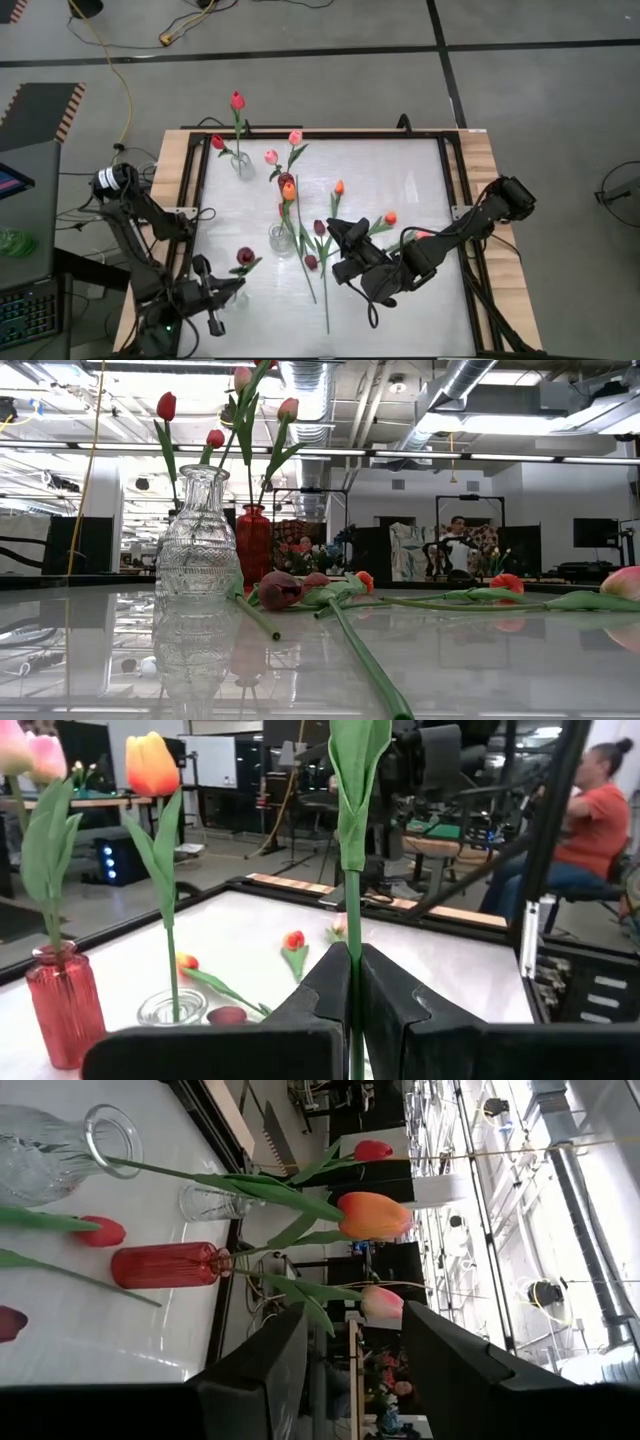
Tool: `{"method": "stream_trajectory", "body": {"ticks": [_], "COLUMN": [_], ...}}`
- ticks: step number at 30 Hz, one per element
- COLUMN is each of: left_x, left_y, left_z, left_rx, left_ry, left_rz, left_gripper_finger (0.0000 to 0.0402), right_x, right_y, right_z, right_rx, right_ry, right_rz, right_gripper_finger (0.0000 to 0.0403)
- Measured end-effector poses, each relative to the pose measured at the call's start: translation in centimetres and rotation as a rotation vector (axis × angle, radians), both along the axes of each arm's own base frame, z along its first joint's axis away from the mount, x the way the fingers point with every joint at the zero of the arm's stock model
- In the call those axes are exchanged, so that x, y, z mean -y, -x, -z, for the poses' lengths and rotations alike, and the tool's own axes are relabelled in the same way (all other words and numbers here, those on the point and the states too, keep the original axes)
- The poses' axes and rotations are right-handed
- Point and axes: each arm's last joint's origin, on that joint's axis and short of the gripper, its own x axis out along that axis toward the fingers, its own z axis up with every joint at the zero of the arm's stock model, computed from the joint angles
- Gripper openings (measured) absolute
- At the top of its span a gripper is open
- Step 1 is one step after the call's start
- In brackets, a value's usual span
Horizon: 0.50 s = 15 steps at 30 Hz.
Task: Sort flowers into vase by color
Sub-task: Put the dark red tulip into the bottom transparent vase
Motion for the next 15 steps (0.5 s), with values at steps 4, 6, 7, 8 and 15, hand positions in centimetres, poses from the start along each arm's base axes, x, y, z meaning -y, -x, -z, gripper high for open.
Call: {"method": "stream_trajectory", "body": {"ticks": [4, 6, 7, 8, 15], "left_x": [0.3, 0.2, 0.2, 0.1, -0.5], "left_y": [0.6, 0.8, 0.9, 1.0, 1.2], "left_z": [0.1, 0.3, 0.4, 0.5, 1.3], "left_rx": [-0.007, -0.016, -0.02, -0.025, -0.022], "left_ry": [-0.017, -0.04, -0.051, -0.063, -0.054], "left_rz": [0.025, 0.032, 0.033, 0.034, 0.036], "left_gripper_finger": [0.0, 0.0, 0.0, 0.0, 0.0], "right_x": [0.0, 0.0, 0.0, 0.0, 0.0], "right_y": [0.0, 0.0, 0.0, 0.0, 0.0], "right_z": [0.0, 0.0, 0.0, 0.1, 0.1], "right_rx": [0.01, 0.01, 0.007, 0.004, -0.002], "right_ry": [-0.011, -0.011, -0.01, -0.008, -0.004], "right_rz": [0.002, 0.002, 0.002, 0.002, 0.002], "right_gripper_finger": [0.0191, 0.0191, 0.0191, 0.0191, 0.0191]}}
